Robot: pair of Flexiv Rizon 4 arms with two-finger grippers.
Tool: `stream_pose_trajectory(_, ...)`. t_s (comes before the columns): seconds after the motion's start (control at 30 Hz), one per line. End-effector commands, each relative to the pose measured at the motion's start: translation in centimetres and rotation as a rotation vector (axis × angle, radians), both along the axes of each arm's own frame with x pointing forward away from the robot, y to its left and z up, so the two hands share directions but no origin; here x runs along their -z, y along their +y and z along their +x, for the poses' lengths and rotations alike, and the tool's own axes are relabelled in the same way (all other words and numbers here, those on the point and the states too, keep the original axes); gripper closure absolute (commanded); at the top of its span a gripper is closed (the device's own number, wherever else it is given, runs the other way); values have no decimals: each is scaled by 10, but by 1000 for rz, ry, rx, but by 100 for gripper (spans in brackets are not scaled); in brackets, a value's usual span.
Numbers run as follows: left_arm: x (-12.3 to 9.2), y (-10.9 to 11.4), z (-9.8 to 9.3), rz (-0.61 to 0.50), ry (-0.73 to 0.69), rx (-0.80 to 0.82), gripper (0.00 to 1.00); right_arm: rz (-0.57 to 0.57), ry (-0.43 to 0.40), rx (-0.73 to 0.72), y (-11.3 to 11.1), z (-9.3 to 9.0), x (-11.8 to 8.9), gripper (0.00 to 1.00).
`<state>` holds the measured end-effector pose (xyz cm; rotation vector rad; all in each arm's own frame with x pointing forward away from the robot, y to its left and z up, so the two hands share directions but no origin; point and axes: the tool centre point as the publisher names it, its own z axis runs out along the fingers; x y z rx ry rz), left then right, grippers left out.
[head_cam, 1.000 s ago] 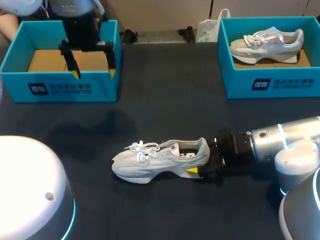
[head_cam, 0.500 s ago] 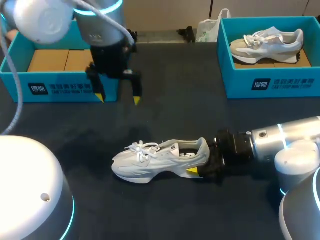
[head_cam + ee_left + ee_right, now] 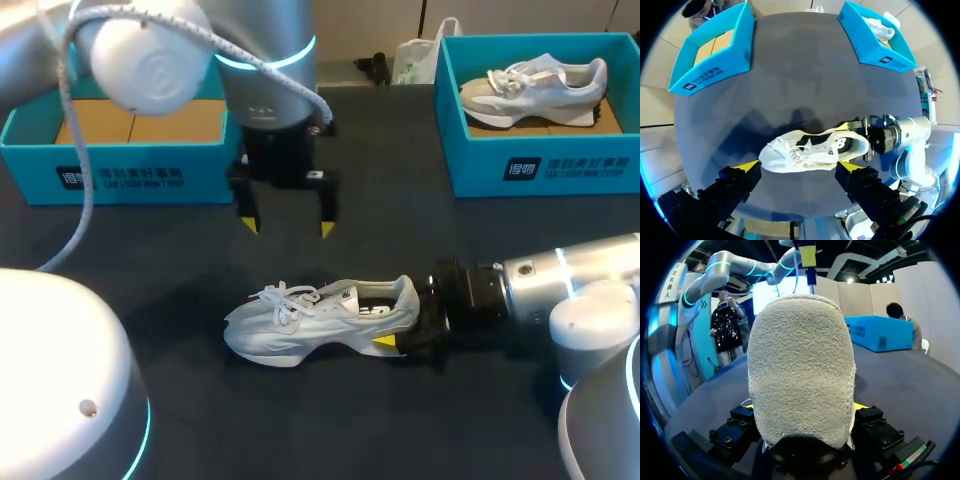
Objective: Take the shoe out of the shoebox, open the shoe tongue, remove and reinsert the insole, then place the shoe into the shoebox
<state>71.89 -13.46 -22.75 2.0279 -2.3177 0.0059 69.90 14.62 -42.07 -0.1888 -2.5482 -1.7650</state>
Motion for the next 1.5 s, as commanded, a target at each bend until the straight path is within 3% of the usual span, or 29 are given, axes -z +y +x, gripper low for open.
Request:
stream_pose_trajectory(0.03,-1,-3,2,8,4,0,0,-5,2,0,1,-1,-1,100)
stream_pose_trajectory(0.33,6,-9,2,23,35,9,0,-5,2,0,1,-1,-1,100)
stream_pose_trajectory(0.6,23,-38,7,55,111,-25,0,-5,2,0,1,-1,-1,100)
stream_pose_trajectory(0.73,32,-58,-3,88,158,-32,0,-5,2,0,1,-1,-1,100)
stream_pose_trajectory(1.07,32,-58,-3,88,158,-32,0,-5,2,0,1,-1,-1,100)
stream_pose_trajectory(1.33,59,-67,-21,144,137,-72,0,-5,2,0,1,-1,-1,100)
stream_pose_trajectory(1.5,67,-68,-22,157,126,-84,0,-5,2,0,1,-1,-1,100)
